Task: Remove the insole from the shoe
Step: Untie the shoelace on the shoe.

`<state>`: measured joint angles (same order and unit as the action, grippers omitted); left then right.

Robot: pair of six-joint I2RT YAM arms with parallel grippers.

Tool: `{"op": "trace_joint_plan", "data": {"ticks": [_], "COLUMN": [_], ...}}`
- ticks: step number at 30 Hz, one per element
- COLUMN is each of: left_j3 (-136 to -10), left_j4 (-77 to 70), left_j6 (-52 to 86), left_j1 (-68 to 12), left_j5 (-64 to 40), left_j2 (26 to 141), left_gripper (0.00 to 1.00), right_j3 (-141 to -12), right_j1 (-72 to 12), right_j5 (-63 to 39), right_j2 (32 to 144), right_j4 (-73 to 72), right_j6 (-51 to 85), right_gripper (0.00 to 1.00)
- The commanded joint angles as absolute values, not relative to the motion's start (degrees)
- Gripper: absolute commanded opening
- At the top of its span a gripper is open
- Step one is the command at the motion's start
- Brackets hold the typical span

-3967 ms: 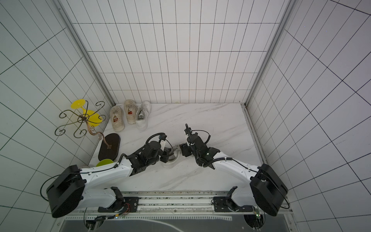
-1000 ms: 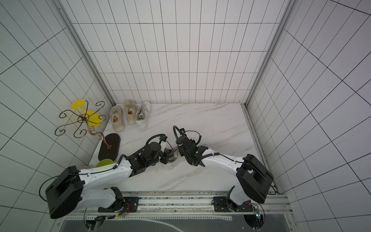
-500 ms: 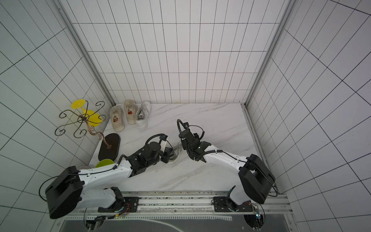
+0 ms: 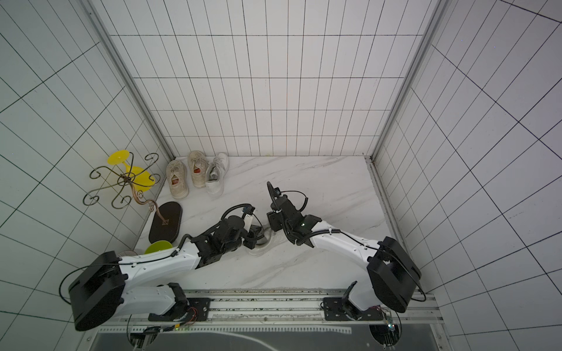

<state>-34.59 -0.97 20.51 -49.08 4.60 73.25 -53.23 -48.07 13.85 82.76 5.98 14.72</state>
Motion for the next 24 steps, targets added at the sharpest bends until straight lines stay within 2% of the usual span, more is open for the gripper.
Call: {"op": "trace_joint_plan", "data": {"ticks": [1,15,24], "left_j3": [-35.51,-35.51,-34.98], "left_j4": [-5.34,-5.10,-5.69], "left_j6": [20.43,20.21,19.69], "left_j1": [-49.39,-49.40,-49.44], "left_j5": [4.48,5.14,3.70], "left_j2": [72.47,72.34,70.96], "left_gripper": [0.00,0.00,0.00], "right_j3": [-51.93,-49.35,-50.05], "right_j1": [-48.17,-48.52,-48.43], "right_j5": [14.94,13.63,15.44], "right_j2": [81.21,78.67,84.20], "right_j4": [7.82,11.25,11.34], "right_j6": [15.90,16.56,17.14], "right_gripper": [0.62,0.59,0.58]}}
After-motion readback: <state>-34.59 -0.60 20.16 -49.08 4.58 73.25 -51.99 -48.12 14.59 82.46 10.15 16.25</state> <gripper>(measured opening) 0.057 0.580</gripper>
